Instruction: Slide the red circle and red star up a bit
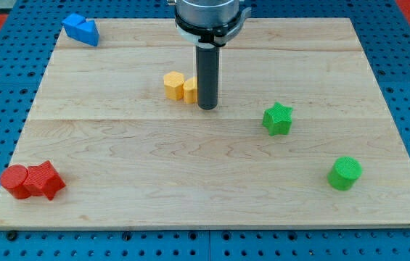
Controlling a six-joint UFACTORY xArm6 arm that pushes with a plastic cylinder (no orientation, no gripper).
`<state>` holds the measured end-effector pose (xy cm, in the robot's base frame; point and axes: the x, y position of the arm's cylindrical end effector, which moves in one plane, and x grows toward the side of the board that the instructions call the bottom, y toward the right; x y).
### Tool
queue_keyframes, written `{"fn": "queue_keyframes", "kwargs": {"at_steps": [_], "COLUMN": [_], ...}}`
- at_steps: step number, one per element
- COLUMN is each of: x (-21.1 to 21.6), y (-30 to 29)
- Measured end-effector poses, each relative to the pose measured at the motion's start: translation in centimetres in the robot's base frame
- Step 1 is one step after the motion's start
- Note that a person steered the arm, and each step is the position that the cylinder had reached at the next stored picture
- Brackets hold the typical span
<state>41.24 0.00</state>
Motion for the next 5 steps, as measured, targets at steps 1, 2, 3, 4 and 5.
{"fn": "queue_keyframes", "kwargs": {"at_steps": [1,2,3,4,5], "x": [1.0,3.0,3.4,3.5,4.4], "y": [0.0,0.0,-0.6,-0.8,-6.8]}}
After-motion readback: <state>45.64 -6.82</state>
